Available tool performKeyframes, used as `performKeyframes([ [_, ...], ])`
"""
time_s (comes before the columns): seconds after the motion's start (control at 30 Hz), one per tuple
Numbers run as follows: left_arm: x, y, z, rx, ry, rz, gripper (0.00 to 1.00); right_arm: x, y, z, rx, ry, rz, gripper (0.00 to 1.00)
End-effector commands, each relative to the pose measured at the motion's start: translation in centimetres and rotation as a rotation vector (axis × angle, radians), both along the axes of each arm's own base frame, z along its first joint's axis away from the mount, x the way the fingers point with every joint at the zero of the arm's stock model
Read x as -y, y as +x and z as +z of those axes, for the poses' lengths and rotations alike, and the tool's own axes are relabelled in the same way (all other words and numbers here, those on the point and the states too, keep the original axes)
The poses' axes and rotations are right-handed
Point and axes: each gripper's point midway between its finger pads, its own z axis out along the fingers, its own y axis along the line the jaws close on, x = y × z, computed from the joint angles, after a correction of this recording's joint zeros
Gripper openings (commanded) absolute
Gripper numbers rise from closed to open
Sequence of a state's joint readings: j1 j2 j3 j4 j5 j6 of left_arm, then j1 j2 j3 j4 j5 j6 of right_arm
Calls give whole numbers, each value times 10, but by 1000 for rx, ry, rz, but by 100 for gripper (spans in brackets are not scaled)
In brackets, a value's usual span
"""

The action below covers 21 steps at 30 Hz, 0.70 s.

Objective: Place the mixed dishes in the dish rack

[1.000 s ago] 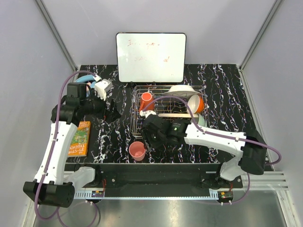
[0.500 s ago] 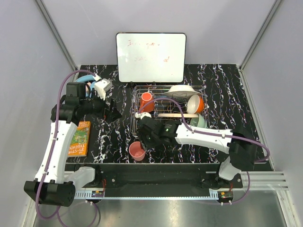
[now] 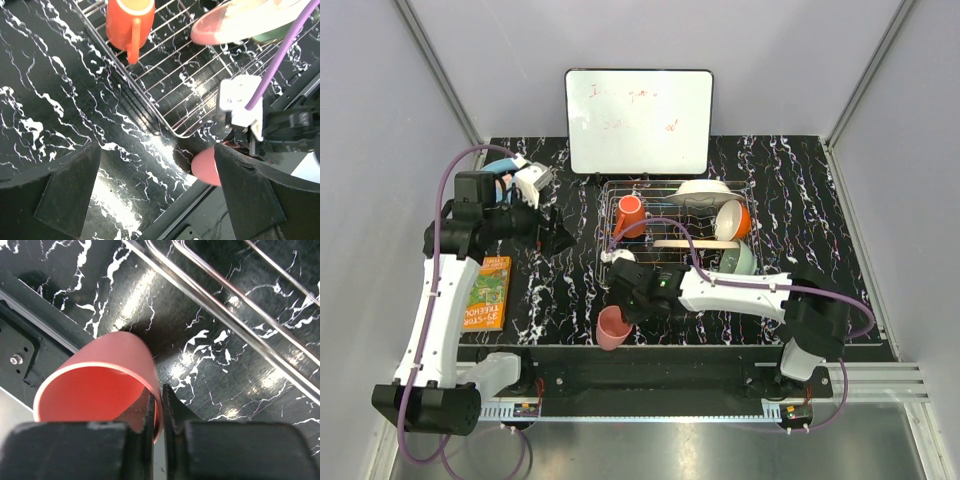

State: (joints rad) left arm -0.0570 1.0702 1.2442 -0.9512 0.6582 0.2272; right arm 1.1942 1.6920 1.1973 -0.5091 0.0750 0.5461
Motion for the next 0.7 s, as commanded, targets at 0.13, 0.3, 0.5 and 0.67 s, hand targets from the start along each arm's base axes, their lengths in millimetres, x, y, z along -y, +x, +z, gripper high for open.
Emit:
performKeyframes([
  [0.13, 8, 0, 59, 148, -87, -19, 99, 6, 2, 35, 82, 87, -30, 0],
  [0.3, 13, -5, 93, 219, -167, -53, 99, 5, 4, 110, 151, 299, -58, 0],
  [0.5, 18, 2, 124, 189, -360, -97, 99, 14, -5, 218, 226, 757, -106, 0],
  [0.67, 28, 4, 162, 171, -505, -171, 99, 39, -5, 267, 215, 1116, -218, 0],
])
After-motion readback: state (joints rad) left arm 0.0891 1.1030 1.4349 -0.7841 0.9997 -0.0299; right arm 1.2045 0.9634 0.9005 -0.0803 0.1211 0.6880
